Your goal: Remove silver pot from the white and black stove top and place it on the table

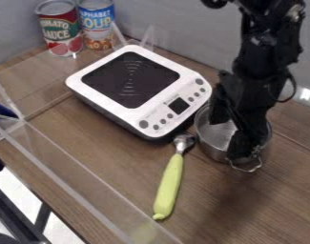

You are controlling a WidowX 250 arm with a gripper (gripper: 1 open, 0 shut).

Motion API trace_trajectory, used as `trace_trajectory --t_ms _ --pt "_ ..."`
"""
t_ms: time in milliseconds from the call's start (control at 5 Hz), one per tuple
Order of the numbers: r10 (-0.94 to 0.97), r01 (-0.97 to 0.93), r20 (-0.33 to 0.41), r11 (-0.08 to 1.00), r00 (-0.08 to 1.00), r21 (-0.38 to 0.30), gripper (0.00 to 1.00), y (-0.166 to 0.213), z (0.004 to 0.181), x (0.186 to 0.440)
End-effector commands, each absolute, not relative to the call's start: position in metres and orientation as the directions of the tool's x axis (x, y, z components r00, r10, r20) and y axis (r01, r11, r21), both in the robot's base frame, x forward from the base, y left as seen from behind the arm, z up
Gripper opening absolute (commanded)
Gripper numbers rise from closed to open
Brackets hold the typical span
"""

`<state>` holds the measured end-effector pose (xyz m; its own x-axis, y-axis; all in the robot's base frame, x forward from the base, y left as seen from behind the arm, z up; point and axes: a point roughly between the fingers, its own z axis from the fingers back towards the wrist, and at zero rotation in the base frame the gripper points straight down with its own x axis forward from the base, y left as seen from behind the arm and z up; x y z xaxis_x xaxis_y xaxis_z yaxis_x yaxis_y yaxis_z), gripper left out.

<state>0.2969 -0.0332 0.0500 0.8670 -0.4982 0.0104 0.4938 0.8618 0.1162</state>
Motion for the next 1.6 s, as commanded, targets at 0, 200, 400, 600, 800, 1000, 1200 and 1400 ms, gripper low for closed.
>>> trace_trajectory --t_ms 0,200,400,600,800,1000,1200,1400 --pt "-0.48 0.471 0.036 0.871 0.877 0.14 1.0 -0.03 0.056 0.305" --pt "-0.473 0.463 0.045 0.875 0.88 0.141 1.0 -0.033 0.057 0.31" --pt "-0.465 0.455 0.051 0.88 0.884 0.139 1.0 -0.037 0.056 0.315" --pt "-0.533 0.521 0.056 0.841 0.844 0.144 1.0 -0.04 0.051 0.314" --pt "-0.597 0.584 0.059 0.797 0.8 0.152 1.0 -0.043 0.047 0.312" --pt "-0.598 0.583 0.063 0.797 0.799 0.16 1.0 -0.045 0.044 0.32" --pt "-0.592 0.574 0.074 0.8 0.803 0.174 1.0 -0.048 0.051 0.326" --pt "-0.652 0.632 0.074 0.753 0.755 0.185 1.0 -0.039 0.062 0.325"
